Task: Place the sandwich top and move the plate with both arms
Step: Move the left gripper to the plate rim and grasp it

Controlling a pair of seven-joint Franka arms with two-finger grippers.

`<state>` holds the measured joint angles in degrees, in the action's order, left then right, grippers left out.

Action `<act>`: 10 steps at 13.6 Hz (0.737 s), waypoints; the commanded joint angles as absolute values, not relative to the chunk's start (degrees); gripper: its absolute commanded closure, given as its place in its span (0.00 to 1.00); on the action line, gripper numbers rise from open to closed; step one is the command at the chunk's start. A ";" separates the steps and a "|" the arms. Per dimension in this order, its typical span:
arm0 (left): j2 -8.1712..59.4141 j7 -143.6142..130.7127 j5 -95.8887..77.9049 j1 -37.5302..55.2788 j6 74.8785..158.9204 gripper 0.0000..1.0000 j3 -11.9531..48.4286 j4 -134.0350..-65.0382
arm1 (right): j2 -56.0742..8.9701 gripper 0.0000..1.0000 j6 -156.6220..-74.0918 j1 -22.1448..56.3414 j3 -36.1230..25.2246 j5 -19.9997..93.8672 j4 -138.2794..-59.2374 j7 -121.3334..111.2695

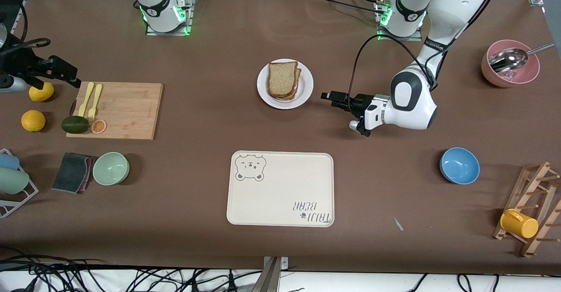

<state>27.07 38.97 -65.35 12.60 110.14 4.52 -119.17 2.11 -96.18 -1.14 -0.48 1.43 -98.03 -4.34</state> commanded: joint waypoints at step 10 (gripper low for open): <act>22.06 60.15 -83.28 15.03 124.81 0.00 10.20 -134.63 | 1.58 0.00 -94.92 -0.97 0.00 0.70 -96.50 -3.69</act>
<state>24.55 51.87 -76.69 15.45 124.00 10.22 -129.25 2.07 -96.15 -1.13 -0.12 1.43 -98.01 -4.33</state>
